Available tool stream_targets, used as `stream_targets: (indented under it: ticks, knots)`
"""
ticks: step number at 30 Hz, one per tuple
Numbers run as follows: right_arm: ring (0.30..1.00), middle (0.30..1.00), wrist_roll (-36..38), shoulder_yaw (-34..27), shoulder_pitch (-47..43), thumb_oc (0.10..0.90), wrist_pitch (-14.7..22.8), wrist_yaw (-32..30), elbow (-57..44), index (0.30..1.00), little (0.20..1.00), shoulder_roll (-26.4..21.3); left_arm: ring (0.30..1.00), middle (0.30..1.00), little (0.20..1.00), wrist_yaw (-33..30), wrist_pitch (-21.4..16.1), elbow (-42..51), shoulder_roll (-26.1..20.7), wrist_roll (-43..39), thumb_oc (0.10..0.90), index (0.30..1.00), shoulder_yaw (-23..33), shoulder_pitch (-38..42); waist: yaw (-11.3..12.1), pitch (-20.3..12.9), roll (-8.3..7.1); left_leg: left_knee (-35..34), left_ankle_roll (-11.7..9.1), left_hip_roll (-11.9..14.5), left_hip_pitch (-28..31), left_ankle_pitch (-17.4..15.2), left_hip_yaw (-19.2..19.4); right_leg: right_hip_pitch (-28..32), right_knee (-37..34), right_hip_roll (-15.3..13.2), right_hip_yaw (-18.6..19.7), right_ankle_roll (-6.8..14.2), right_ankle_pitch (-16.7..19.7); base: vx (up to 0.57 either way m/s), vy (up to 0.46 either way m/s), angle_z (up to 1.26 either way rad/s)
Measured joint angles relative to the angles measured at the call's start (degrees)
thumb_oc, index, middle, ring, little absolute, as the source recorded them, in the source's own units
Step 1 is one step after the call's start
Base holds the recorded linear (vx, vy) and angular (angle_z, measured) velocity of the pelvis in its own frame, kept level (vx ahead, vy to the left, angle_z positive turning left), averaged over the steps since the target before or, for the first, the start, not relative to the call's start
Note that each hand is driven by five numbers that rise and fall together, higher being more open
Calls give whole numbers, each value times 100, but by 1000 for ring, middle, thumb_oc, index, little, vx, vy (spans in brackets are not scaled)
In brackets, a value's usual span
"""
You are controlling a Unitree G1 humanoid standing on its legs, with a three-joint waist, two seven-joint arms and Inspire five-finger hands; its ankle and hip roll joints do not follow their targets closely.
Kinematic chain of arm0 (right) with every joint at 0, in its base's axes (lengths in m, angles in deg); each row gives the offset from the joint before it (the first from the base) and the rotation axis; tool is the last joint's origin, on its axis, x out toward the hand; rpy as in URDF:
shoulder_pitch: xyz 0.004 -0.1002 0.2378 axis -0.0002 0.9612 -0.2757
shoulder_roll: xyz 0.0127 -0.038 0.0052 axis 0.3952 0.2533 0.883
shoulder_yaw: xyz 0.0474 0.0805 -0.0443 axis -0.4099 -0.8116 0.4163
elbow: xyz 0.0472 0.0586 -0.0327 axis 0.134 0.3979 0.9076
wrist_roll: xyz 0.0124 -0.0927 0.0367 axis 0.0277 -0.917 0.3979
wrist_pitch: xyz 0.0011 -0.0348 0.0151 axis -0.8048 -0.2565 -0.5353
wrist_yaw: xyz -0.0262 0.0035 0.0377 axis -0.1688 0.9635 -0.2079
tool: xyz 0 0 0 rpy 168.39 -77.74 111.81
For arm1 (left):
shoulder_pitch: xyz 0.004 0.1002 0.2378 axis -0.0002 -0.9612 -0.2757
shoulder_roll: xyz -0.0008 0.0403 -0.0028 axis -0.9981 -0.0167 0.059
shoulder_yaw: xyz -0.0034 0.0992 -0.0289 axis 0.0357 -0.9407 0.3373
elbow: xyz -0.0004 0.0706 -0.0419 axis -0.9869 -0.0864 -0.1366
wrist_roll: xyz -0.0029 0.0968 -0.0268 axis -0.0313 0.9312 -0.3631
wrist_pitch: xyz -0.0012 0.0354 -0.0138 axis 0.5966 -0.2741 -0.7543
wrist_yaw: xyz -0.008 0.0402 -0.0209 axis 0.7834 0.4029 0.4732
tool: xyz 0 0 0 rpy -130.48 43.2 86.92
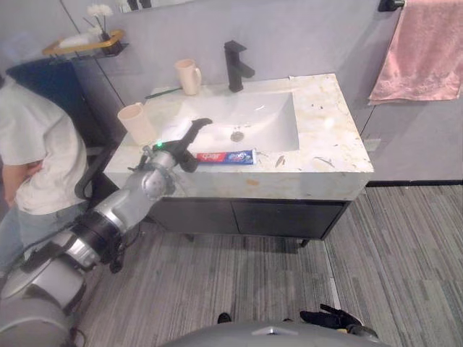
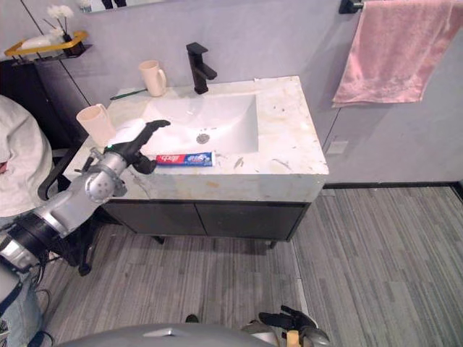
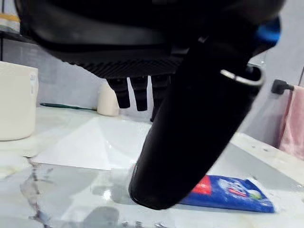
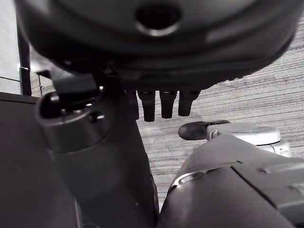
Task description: Organize the bathroom.
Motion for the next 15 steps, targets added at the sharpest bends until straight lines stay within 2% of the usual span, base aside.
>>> stream_targets:
  ticks: [5,11,15]
  knots:
    - [900,900,-114,13,-14,800,9,6,0,900,900,-21,900,900,900,367,2,-157,-2,-107,800,900,-41,0,7,3,9,2,0,2,-1,0,2,-3,25,4,3,-20,13,59,6,0]
    - [900,900,-123,43,-37,800,23,8,8,900,900,-26,900,900,900,1160,37,-328,-7,-340,800,900,-214,28,-2,10,12,3,0,1,4,1,3,2,25,3,4,-13,8,63,0,0]
    - [900,900,-122,44,-39,800,22,8,12,900,900,-27,900,900,900,1297,111,-342,-10,-419,800,900,-216,89,-2,10,11,3,0,1,7,1,5,4,25,2,4,-12,7,53,-3,0]
